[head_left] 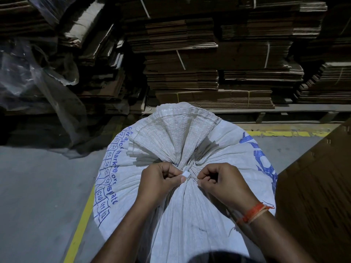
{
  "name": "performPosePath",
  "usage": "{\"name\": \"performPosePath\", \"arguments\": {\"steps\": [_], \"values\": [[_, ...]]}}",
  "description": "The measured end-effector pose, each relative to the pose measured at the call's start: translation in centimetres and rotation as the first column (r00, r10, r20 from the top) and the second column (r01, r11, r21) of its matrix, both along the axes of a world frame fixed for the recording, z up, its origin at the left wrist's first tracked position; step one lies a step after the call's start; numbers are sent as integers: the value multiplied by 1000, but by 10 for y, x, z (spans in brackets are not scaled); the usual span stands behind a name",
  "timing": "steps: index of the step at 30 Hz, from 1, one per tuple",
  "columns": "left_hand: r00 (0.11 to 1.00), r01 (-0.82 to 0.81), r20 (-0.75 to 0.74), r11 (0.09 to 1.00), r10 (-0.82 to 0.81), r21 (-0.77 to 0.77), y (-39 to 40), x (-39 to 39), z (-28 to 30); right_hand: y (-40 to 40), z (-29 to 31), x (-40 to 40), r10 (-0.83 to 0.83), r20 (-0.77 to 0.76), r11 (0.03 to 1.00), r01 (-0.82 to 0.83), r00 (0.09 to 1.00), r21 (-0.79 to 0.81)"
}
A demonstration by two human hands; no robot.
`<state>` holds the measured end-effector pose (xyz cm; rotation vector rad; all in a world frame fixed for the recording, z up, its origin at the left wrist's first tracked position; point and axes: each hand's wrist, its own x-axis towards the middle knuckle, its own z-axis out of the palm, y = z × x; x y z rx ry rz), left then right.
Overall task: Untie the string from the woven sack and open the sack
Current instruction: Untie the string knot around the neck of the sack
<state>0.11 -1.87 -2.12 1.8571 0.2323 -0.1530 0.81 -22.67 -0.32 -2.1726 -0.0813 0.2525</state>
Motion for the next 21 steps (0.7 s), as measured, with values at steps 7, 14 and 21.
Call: {"name": "performPosePath", "arguments": {"steps": [7,14,21], "values": [[1000,-1,1,1000,1,18,-1,0,1,4,0,-1,-10,62,999,13,998,-47],[1000,7,-7,1000,-7,15,-1,-1,3,18,-3,-3,-45,93,999,46,995,-7],[1000,2,-3,1000,-2,22,-1,0,3,-4,11,0,-61,17,998,60,998,33]]}}
